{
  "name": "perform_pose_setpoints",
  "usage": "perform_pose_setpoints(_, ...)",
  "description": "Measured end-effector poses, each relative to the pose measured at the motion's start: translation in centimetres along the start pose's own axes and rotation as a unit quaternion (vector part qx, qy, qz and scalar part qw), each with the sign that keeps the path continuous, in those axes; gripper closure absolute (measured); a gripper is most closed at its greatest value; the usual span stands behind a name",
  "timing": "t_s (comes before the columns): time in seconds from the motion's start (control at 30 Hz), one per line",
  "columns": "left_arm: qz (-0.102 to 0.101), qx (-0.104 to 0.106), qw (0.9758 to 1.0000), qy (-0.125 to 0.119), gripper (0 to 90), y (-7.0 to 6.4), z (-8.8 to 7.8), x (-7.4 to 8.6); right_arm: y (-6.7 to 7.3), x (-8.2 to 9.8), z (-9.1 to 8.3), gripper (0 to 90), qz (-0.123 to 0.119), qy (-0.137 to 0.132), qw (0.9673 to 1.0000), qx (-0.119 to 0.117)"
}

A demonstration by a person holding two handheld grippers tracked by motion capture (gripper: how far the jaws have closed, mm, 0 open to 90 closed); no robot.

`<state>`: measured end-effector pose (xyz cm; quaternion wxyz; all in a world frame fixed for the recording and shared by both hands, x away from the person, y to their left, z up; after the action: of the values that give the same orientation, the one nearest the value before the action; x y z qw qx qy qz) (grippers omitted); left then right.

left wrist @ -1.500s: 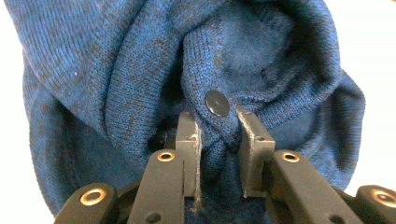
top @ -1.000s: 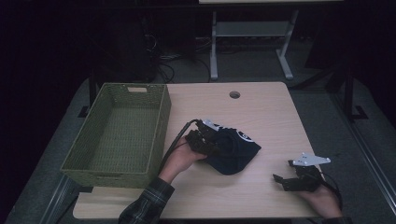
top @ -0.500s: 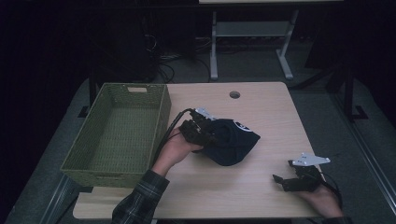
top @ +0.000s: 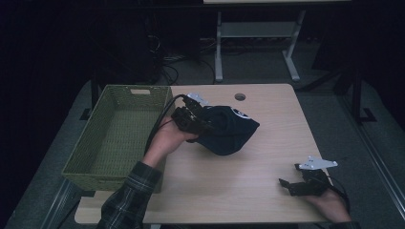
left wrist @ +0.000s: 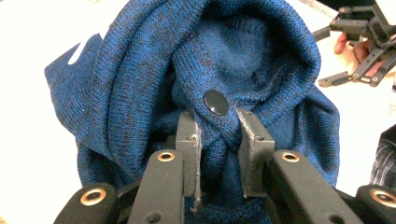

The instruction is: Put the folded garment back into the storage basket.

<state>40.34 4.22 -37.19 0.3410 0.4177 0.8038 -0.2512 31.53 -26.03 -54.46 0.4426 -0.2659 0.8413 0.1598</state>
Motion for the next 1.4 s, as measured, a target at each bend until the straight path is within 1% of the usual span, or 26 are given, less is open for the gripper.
perform_pose_setpoints(0.03,-0.004,-0.002,1.0,-0.005,72.4,0.2,-0.3,-0.2,0.0,0.0,0.0,11.4,0.002,0.001,1.0,0.0)
perform_pose_setpoints(0.13,-0.002,-0.01,0.9999,-0.008,72.5,0.9,-1.5,-0.7,0.0,0.0,0.0,11.4,0.001,0.0,1.0,0.0)
perform_pose_setpoints(0.27,-0.008,-0.025,0.9994,-0.02,72.5,1.8,-3.2,-1.3,0.0,0.0,0.0,11.5,0.002,0.001,1.0,0.0)
perform_pose_setpoints(0.47,-0.013,-0.046,0.9985,-0.026,72.5,3.2,-5.3,-1.2,0.0,0.0,0.0,11.5,-0.001,-0.001,1.0,0.0)
perform_pose_setpoints(0.5,-0.017,-0.049,0.9983,-0.027,72.5,3.4,-5.7,-1.2,0.0,0.0,0.0,11.5,-0.001,-0.001,1.0,0.0)
perform_pose_setpoints(0.6,-0.025,-0.062,0.9972,-0.034,72.5,4.1,-6.7,-1.0,0.0,0.0,0.0,11.4,0.001,0.0,1.0,0.001)
perform_pose_setpoints(0.7,-0.026,-0.073,0.9964,-0.034,72.4,4.9,-7.9,-0.8,0.0,0.0,0.0,11.5,0.0,0.0,1.0,0.0)
perform_pose_setpoints(0.8,-0.035,-0.084,0.995,-0.041,72.5,5.4,-8.8,-0.6,0.0,0.0,0.0,11.4,0.002,0.001,1.0,0.0)
perform_pose_setpoints(0.97,-0.043,-0.1,0.9929,-0.049,72.5,6.5,-10.4,0.0,0.0,0.0,0.0,11.4,0.001,0.0,1.0,0.0)
perform_pose_setpoints(1.13,-0.051,-0.121,0.9903,-0.047,72.5,7.7,-12.0,0.9,0.0,0.0,0.0,11.4,0.001,0.0,1.0,0.0)
perform_pose_setpoints(1.2,-0.058,-0.129,0.9887,-0.049,72.5,8.2,-12.5,1.3,0.0,0.0,0.0,11.5,0.002,0.001,1.0,0.0)
perform_pose_setpoints(1.4,-0.066,-0.155,0.9847,-0.044,72.4,9.7,-14.0,2.5,0.0,0.0,0.0,11.5,0.001,0.001,1.0,0.0)
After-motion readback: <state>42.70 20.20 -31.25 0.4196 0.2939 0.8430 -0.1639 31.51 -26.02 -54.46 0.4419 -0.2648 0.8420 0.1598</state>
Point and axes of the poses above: each handheld gripper's, and its own axes: z roughly forward along the jaws, x roughly out of its underside, y roughly to its left, the point moved 9 cm from there along z, roughly forward along the jaws, and after that the axes turned 10 degrees about -y, right-handed, at the moved point
